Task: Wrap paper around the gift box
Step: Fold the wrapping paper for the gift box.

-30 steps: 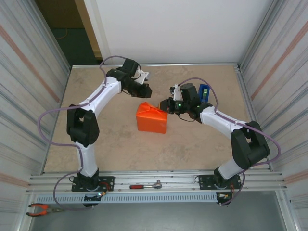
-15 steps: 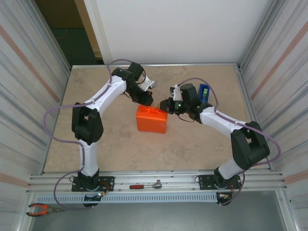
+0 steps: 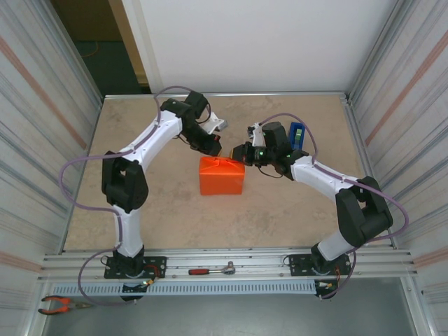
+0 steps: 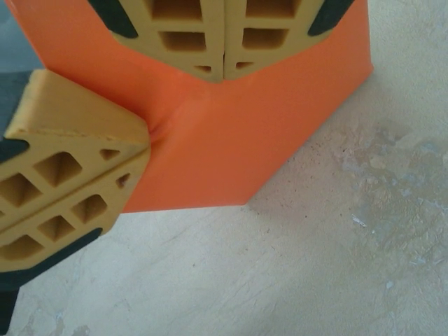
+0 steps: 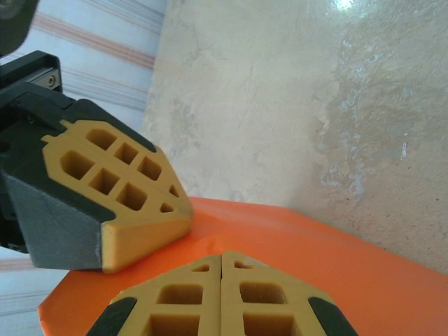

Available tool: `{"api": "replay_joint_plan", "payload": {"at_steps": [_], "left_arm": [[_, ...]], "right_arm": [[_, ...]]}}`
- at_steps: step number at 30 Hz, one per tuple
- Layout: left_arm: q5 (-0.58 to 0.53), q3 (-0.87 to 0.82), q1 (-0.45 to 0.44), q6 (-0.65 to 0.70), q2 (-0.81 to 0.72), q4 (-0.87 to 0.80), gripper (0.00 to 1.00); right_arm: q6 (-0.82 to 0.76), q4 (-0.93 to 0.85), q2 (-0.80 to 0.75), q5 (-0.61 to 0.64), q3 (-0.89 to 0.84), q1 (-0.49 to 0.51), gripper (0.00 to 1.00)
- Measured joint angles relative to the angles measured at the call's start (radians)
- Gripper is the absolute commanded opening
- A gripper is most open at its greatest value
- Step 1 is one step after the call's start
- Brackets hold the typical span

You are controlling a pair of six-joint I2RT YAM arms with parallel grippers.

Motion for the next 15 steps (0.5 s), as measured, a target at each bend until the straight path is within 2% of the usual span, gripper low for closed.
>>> {"api": "replay_joint_plan", "payload": {"at_steps": [15], "left_arm": [[0.005,-0.122,-0.005,-0.001,-0.084,0.034,0.00]], "right_arm": [[0.003,0.005,-0.002,0.003,-0.003,0.000,0.00]]}}
